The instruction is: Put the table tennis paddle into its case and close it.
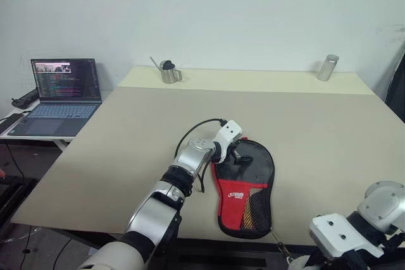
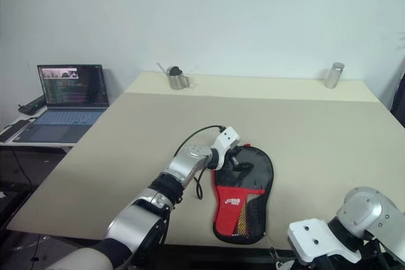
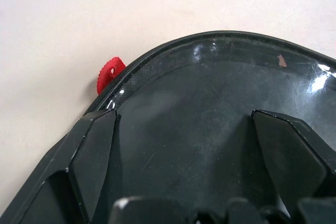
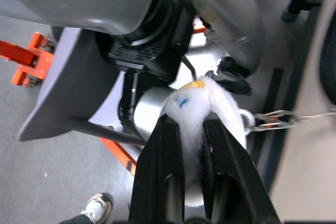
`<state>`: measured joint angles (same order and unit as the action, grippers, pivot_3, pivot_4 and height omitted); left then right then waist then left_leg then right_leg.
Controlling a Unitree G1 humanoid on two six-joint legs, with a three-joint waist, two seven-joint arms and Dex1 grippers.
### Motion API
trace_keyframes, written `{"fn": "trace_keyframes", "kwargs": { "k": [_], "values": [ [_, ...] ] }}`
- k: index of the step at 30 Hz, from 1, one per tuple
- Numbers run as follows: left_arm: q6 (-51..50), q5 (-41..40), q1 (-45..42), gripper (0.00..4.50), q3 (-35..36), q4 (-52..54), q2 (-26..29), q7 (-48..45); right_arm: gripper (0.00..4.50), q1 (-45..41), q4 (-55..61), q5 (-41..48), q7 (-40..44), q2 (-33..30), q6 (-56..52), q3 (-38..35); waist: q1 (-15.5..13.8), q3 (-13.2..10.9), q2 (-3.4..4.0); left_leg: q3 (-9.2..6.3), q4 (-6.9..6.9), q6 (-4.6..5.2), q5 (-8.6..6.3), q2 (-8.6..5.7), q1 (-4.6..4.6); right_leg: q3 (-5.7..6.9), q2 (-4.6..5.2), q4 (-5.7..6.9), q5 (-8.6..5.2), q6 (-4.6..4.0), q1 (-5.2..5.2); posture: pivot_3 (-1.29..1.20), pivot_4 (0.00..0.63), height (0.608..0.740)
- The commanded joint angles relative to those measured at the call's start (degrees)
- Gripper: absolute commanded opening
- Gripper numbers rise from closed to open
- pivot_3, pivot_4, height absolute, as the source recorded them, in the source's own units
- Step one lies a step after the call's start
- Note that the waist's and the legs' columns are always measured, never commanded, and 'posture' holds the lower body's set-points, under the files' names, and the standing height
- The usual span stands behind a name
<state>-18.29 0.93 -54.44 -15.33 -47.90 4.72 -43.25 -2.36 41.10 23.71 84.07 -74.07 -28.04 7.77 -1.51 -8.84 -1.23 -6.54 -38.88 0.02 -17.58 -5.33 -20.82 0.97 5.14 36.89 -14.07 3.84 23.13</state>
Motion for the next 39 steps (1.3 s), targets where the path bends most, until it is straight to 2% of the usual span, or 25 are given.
{"fn": "trace_keyframes", "kwargs": {
  "k": [1, 4, 9, 12, 16, 19, 23, 29, 32, 35, 39],
  "values": [
    [-2.06, 2.56, 2.43, 4.50, -1.38, -5.09, 0.62, 0.13, 0.04, -2.82, 0.04, 0.39, 0.02, 0.15, -1.62, 0.84, 0.00, 0.00, 0.00, 0.00, 0.00, 0.00, 0.00, 0.00, 0.00, 0.00, 0.00, 0.00, 0.00, 0.00, 0.00, 0.00, 0.150, 0.740],
    [-1.95, 2.63, 2.36, 4.50, -1.39, -5.15, 0.57, 0.09, 0.04, -4.56, -0.96, 0.24, -1.83, 0.88, -2.90, 0.45, 0.01, 0.00, -0.01, 0.00, 0.00, 0.00, 0.00, 0.00, 0.01, 0.00, 0.00, 0.01, 0.00, 0.00, 0.00, 0.00, 0.150, 0.740],
    [-1.63, 2.72, 2.25, 4.50, -1.44, -5.36, 0.53, 0.01, 0.04, -1.91, -1.35, 0.37, -4.27, 0.16, -3.06, -3.15, 0.01, 0.00, -0.01, 0.00, 0.00, 0.00, 0.00, 0.00, 0.00, -0.01, 0.00, 0.01, 0.00, 0.00, 0.00, 0.00, 0.150, 0.740],
    [-1.56, 2.81, 2.19, 4.50, -1.54, -5.35, 0.40, 0.00, 0.04, -4.16, -2.76, -0.47, -6.52, 1.29, -3.98, -2.80, 0.06, 0.01, -0.01, 0.01, 0.00, 0.00, 0.00, 0.00, 0.01, -0.02, 0.00, 0.01, 0.00, 0.00, 0.00, 0.00, 0.150, 0.740],
    [-1.52, 2.93, 2.29, 4.50, -1.68, -5.21, 0.31, 0.09, 0.04, -15.10, -8.93, -4.37, -11.67, 8.27, -8.08, 3.75, 0.23, 0.06, -0.08, 0.02, 0.00, 0.00, 0.00, 0.02, 0.04, -0.03, -0.02, 0.02, 0.00, 0.00, 0.00, 0.00, 0.150, 0.740],
    [-1.59, 2.96, 2.49, 4.50, -1.71, -4.92, 0.35, 0.01, 0.04, -18.32, -14.91, -10.47, -15.13, 12.35, -7.04, 8.43, 0.09, 0.06, -0.15, 0.01, 0.00, 0.00, 0.01, 0.01, 0.05, -0.04, -0.03, 0.05, 0.01, -0.01, 0.02, 0.00, 0.150, 0.740],
    [-1.65, 2.96, 2.78, 4.50, -1.55, -4.50, 0.68, 0.04, 1.38, -17.23, -16.93, -12.95, -14.05, 12.52, -5.87, 11.12, 0.06, 0.11, -0.12, 0.02, -0.01, 0.00, 0.01, -0.04, 0.02, -0.06, -0.01, 0.05, 0.18, -0.30, 0.06, 0.00, 0.150, 0.740],
    [-2.34, 2.44, 3.97, 4.50, -0.76, -1.81, 2.09, 0.36, 3.28, -16.15, -21.84, -14.90, -10.28, 10.46, -0.27, 10.77, 0.24, 0.12, -0.14, 0.01, 0.01, -0.01, 0.00, -0.04, 0.04, -0.05, -0.02, 0.04, 0.13, -0.21, 0.04, 0.00, 0.150, 0.740],
    [-1.89, 1.31, 5.44, 4.50, 0.55, 2.30, 3.83, -0.12, 4.39, -16.26, -24.43, -16.46, -7.76, 8.09, 3.71, 10.19, 0.57, 0.10, -0.12, 0.04, 0.02, -0.01, 0.00, 0.01, 0.06, -0.09, -0.06, 0.06, 0.09, -0.14, 0.06, 0.00, 0.150, 0.740],
    [-0.72, -0.91, 8.05, 4.50, 2.72, 10.34, 7.11, -2.34, 4.48, -18.11, -27.10, -16.25, -5.22, 6.26, 6.94, 7.80, 1.24, 0.02, -0.04, 0.08, 0.04, -0.02, 0.00, 0.03, 0.06, -0.14, -0.08, 0.06, 0.17, -0.29, 0.11, 0.00, 0.150, 0.740],
    [-0.20, -4.25, 13.82, 4.50, 5.23, 24.80, 14.57, -7.50, 4.48, -22.82, -33.54, -17.74, -4.07, 5.48, 11.94, 5.83, 2.15, -0.27, 0.13, 0.19, 0.05, -0.02, 0.00, 0.03, 0.05, -0.26, -0.09, 0.08, 0.19, -0.31, 0.19, 0.00, 0.150, 0.740]
  ]
}}
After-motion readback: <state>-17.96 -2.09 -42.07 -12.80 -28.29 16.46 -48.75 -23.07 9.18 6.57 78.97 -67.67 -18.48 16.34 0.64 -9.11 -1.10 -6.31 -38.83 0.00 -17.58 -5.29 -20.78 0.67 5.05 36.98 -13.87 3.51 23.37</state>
